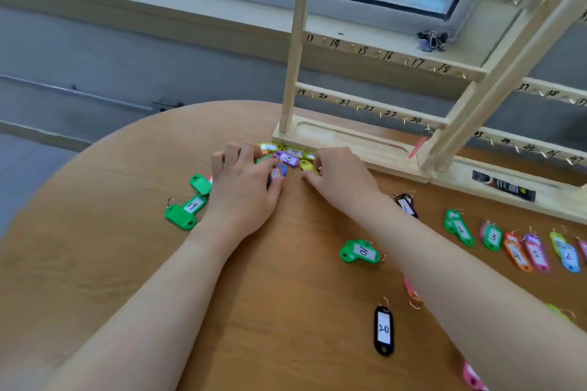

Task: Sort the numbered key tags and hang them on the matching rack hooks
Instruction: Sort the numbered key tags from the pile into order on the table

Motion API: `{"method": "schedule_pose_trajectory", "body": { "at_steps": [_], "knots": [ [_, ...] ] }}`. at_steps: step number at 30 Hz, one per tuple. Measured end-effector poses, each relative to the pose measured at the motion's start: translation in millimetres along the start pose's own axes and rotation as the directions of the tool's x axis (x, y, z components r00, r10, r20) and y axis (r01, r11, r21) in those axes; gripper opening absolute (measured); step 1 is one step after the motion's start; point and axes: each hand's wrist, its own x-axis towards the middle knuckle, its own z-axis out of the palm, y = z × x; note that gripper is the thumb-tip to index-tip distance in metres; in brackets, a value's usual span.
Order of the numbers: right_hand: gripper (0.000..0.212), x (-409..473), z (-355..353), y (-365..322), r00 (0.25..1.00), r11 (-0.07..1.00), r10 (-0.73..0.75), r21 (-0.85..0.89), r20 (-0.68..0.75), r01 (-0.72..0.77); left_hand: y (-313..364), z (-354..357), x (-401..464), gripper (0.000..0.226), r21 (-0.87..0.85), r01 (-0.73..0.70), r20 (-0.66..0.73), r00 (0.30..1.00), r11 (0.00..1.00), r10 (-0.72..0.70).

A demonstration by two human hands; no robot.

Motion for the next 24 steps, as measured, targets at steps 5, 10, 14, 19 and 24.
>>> {"method": "schedule_pose_trajectory", "body": {
  "at_steps": [5, 10, 14, 19, 24],
  "knots": [
    [0.019, -5.0, -11.7, -5.4, 0.993, 0.975, -0.088, -0.197, 0.083, 0.103, 0.1, -1.8, 0.4, 0.029, -0.026, -0.006, 0.014, 1.000, 1.000, 0.007],
    [0.024, -15.1, -23.9, -1.3, 0.994, 0.968, -0.061, -0.237, 0.088, 0.081, 3.1, -8.9, -2.8, 0.007, -0.189, 0.035, -0.105, 0.993, 0.981, -0.055],
    [0.024, -17.2, -25.3, 10.8, 0.991, 0.979, 0.065, 0.185, 0.120, -0.087, 3.0, -12.5, -2.8, 0.006, -0.314, 0.056, -0.163, 0.980, 0.948, -0.112],
    [0.023, -31.5, -37.9, 19.1, 0.973, 0.890, 0.137, 0.409, 0.186, -0.203, 9.9, -14.1, -4.1, 0.005, -0.410, 0.001, -0.204, 0.974, 0.912, -0.093],
    [0.015, -48.2, -48.1, 32.0, 0.958, 0.770, 0.149, 0.579, 0.246, -0.268, 25.3, -18.4, -9.2, 0.004, -0.609, 0.020, -0.083, 0.993, 0.793, -0.089]
  ]
}}
